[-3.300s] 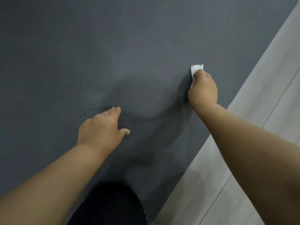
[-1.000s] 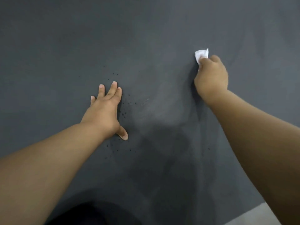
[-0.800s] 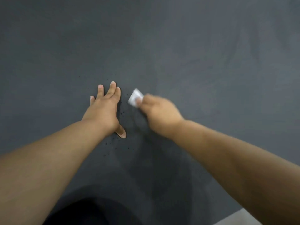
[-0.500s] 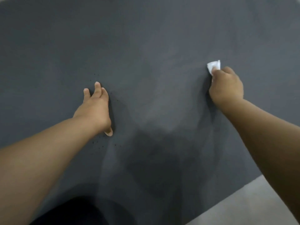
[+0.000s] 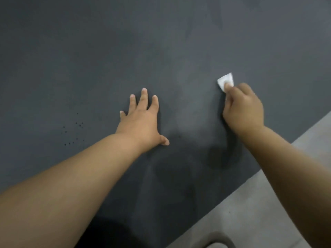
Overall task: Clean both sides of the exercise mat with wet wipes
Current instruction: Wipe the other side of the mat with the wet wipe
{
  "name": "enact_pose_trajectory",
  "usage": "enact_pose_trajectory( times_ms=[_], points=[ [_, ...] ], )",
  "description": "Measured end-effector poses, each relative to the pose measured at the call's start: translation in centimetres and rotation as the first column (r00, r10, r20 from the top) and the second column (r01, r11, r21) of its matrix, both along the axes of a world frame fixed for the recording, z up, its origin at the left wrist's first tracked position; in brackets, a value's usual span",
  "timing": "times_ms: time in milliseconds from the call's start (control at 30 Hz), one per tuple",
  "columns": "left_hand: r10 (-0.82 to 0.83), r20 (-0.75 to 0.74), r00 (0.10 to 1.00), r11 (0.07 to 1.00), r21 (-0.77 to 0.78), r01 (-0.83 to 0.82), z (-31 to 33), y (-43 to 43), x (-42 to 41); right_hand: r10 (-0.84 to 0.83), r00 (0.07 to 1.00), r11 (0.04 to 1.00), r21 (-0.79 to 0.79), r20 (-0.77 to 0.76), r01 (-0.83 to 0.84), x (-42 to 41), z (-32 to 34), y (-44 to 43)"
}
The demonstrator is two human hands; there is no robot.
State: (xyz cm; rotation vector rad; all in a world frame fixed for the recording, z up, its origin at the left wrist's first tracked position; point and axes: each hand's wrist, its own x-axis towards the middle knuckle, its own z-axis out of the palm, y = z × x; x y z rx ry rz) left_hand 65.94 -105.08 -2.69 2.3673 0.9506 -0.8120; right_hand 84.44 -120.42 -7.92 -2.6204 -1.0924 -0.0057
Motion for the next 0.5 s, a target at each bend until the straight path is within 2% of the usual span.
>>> enact_pose_trajectory(
  times_ms=[33, 100, 167, 233, 300, 367, 433, 500],
  points=[
    [0.0, -0.019, 1.0, 1.0, 0.004, 0.0, -0.1, -0.3, 0.5, -0.125, 0.992, 0.991, -0.043, -0.009, 0.124, 1.7, 0.1, -1.0],
    [-0.003, -0.066, 0.998, 1.0, 0.011, 0.004, -0.3, -0.6, 1.3, -0.215, 0.976, 0.974, -0.076, -0.028, 0.212, 2.7, 0.0, -2.4],
    [0.008, -0.108, 0.994, 1.0, 0.02, -0.006, -0.5, -0.9, 2.0, -0.134, 0.99, 0.991, 0.013, -0.033, 0.135, 0.4, -0.4, -2.9],
    [0.022, -0.139, 0.99, 0.999, 0.029, -0.018, -0.6, -1.1, 2.5, 0.065, 0.997, 0.992, 0.115, -0.042, -0.06, -3.7, -0.7, -3.4],
    [0.022, -0.168, 0.986, 0.999, 0.036, -0.016, -0.6, -1.2, 2.7, 0.313, 0.949, 0.943, 0.135, -0.048, -0.304, -7.9, -0.9, -4.6],
    [0.021, -0.186, 0.982, 0.999, 0.046, -0.013, -0.7, -1.2, 2.7, 0.449, 0.893, 0.889, 0.119, -0.044, -0.441, -10.2, -0.8, -5.8],
    [0.029, -0.191, 0.981, 0.998, 0.059, -0.018, -0.7, -1.2, 2.7, 0.478, 0.878, 0.874, 0.109, -0.017, -0.473, -9.1, -0.8, -6.4],
    [0.03, -0.201, 0.979, 0.997, 0.071, -0.016, -0.7, -1.3, 2.8, 0.343, 0.938, 0.932, 0.109, 0.047, -0.346, -5.4, -0.8, -6.7]
  ],
)
